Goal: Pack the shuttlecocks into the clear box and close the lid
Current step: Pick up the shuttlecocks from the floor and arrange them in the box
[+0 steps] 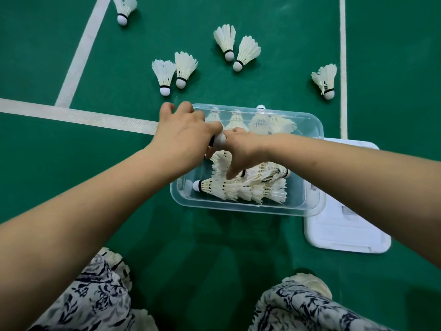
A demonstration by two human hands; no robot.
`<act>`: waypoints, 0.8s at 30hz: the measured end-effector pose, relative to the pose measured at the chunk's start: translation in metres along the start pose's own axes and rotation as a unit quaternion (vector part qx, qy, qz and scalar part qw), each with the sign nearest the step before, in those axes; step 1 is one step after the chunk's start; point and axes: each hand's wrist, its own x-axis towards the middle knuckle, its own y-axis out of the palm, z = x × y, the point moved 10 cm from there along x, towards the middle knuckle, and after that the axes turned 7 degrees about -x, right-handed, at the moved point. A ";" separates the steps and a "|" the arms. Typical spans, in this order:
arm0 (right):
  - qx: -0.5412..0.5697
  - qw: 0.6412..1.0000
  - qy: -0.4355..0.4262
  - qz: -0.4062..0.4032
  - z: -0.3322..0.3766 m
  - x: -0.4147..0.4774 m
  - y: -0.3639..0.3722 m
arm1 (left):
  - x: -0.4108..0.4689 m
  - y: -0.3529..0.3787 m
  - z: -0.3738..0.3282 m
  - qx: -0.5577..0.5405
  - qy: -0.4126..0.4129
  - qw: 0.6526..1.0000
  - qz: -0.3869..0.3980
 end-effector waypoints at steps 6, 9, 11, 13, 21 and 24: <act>0.240 0.967 0.031 -0.075 -0.017 -0.014 -0.044 | -0.001 0.001 -0.009 0.006 0.015 0.999 0.038; 0.425 0.904 -0.004 -0.040 -0.013 -0.023 -0.051 | -0.002 0.000 -0.016 0.033 0.035 0.998 0.041; 0.436 0.899 -0.030 -0.008 -0.004 -0.021 -0.044 | -0.001 0.000 -0.017 0.024 0.031 0.998 0.050; 0.435 0.899 -0.053 0.010 0.004 -0.018 -0.036 | -0.001 -0.001 -0.019 0.028 0.037 0.998 0.048; 0.377 0.924 -0.066 -0.002 0.012 -0.005 -0.029 | -0.006 0.000 -0.020 -0.074 0.033 0.996 0.037; 0.360 0.929 -0.071 -0.045 0.020 -0.002 -0.040 | -0.006 0.000 -0.019 -0.075 0.019 0.996 0.043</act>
